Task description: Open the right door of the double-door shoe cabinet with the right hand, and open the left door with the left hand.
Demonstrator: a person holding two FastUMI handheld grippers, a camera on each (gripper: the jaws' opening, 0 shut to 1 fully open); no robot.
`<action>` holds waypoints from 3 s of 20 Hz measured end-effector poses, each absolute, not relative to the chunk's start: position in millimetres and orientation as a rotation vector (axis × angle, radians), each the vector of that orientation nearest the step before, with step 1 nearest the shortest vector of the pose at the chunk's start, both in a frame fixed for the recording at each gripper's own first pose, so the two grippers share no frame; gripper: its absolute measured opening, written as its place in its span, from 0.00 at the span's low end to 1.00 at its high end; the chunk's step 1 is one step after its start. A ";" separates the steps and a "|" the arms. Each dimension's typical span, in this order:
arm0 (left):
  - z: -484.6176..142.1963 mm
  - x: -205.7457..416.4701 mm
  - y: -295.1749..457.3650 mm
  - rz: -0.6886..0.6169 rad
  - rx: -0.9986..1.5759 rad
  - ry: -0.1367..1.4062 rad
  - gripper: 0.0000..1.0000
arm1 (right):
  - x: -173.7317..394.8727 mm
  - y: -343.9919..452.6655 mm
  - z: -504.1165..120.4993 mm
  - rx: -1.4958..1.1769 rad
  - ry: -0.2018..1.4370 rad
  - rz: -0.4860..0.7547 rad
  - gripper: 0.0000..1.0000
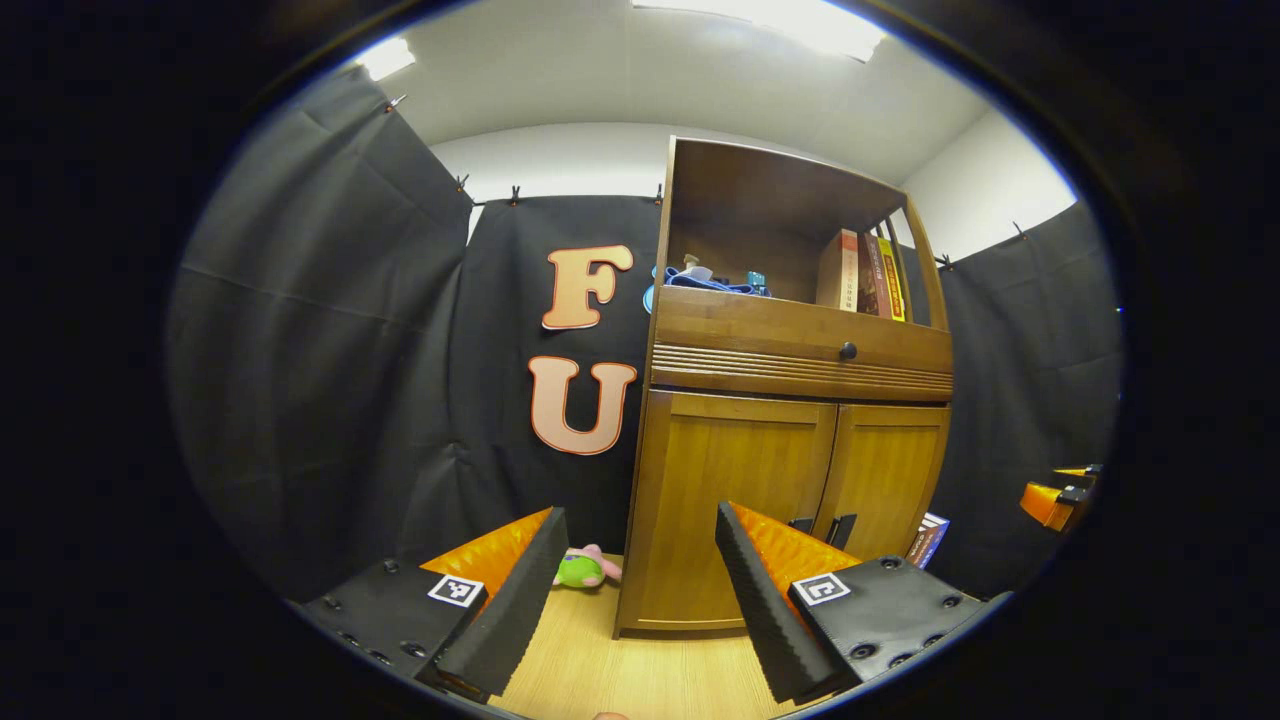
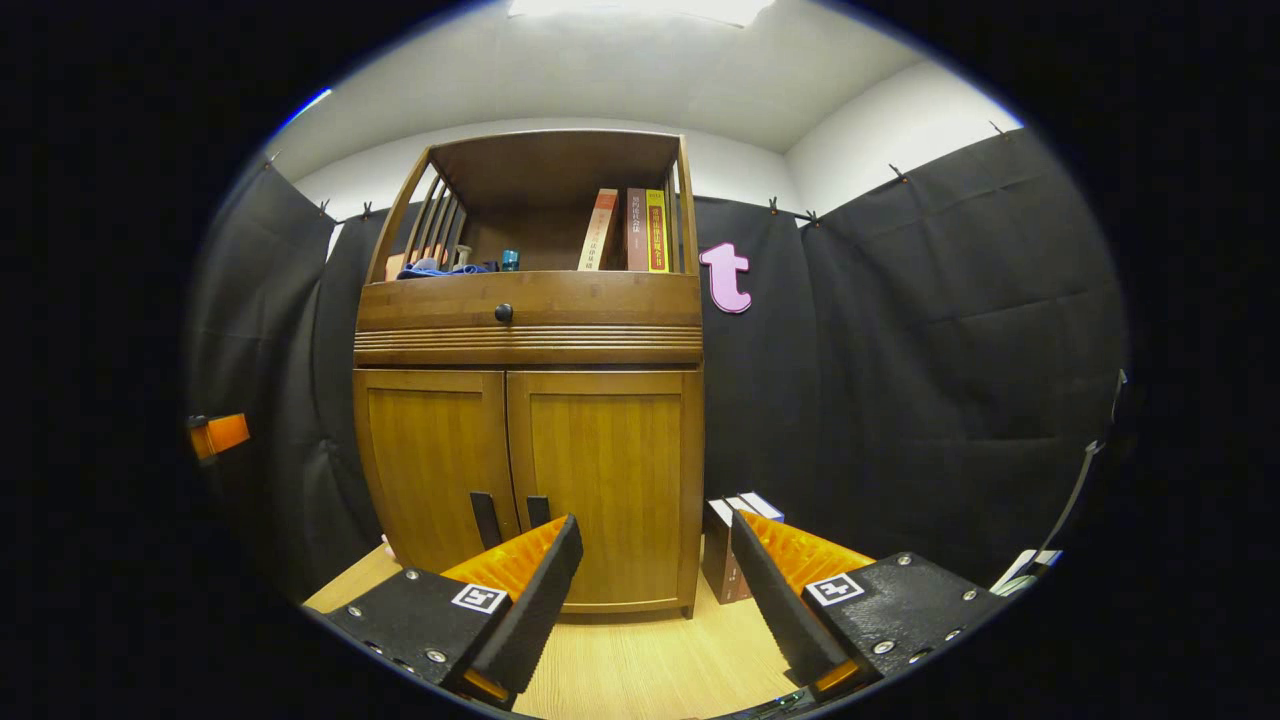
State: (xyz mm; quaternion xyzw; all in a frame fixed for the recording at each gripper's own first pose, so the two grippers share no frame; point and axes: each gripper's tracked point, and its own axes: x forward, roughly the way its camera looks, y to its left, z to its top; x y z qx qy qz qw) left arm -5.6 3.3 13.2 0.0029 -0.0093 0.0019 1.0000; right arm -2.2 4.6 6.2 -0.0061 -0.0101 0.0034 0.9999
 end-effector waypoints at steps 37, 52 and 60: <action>23.5 -32.8 67.5 0.180 0.073 -0.022 0.98 | 182.4 146.3 -137.5 0.037 0.154 0.249 0.93; 22.3 -46.5 93.8 0.255 0.090 -0.005 0.97 | 261.6 166.8 -179.6 0.104 0.241 0.220 0.69; 25.8 -49.9 94.0 0.251 0.095 -0.008 0.96 | 256.9 167.3 -178.4 0.125 0.231 0.222 0.28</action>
